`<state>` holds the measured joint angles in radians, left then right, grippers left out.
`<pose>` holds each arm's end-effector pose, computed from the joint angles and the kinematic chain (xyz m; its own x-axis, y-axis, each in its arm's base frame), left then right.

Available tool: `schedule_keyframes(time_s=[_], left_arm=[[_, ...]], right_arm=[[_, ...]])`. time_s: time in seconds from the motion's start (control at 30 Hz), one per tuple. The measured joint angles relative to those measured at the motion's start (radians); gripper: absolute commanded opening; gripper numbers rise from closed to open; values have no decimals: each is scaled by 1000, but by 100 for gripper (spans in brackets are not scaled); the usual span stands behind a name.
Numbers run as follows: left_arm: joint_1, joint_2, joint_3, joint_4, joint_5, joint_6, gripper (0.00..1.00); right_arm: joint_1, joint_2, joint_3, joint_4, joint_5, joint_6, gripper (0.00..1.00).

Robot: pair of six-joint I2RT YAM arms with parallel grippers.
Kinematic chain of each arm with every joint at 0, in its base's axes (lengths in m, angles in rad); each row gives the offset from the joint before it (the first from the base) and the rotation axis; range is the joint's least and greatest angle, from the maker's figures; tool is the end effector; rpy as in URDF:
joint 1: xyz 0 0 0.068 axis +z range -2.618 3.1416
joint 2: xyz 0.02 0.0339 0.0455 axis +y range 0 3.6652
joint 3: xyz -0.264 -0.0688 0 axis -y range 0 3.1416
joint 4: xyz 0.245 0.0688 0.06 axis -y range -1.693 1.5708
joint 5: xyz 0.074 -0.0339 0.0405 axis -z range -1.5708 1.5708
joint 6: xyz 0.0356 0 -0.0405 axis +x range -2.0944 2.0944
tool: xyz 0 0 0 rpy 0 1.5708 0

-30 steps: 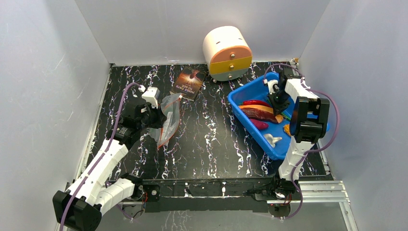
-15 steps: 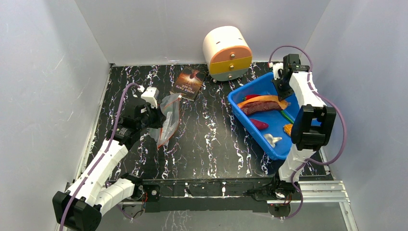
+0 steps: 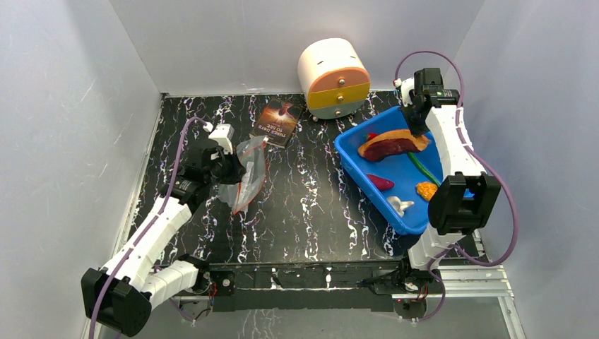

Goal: Place the food in the zip-top bag and seal the zipper
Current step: Pick up the fake food from the bin, then place the fake food in the bin.

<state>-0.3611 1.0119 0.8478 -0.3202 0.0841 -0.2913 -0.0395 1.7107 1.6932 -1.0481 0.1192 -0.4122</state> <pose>0.2126 -0.0835 0.3055 -0.5383 -0.1026 -0.8365 0.2787 0.9150 -0.2916 0.3553 -0.0183 0.3349 -0.8399 -0.3649 -0.4017 -0.2617 0.9208 -0.2892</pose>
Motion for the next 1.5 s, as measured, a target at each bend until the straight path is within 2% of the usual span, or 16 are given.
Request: schedule_keyframes(time_s=[0.37, 0.8, 1.13, 1.33, 1.5], left_arm=[[0, 10, 43, 9, 1, -42, 0], [0, 37, 49, 28, 2, -92, 0], [0, 98, 72, 64, 23, -153, 0], [0, 106, 72, 75, 36, -167, 0], [0, 101, 72, 77, 37, -167, 0]], right_arm=[[45, -96, 47, -8, 65, 0, 0], [152, -236, 48, -4, 57, 0, 0], [190, -317, 41, 39, 34, 8, 0], [191, -320, -109, 165, 26, 12, 0], [181, -236, -190, 229, -13, -33, 0]])
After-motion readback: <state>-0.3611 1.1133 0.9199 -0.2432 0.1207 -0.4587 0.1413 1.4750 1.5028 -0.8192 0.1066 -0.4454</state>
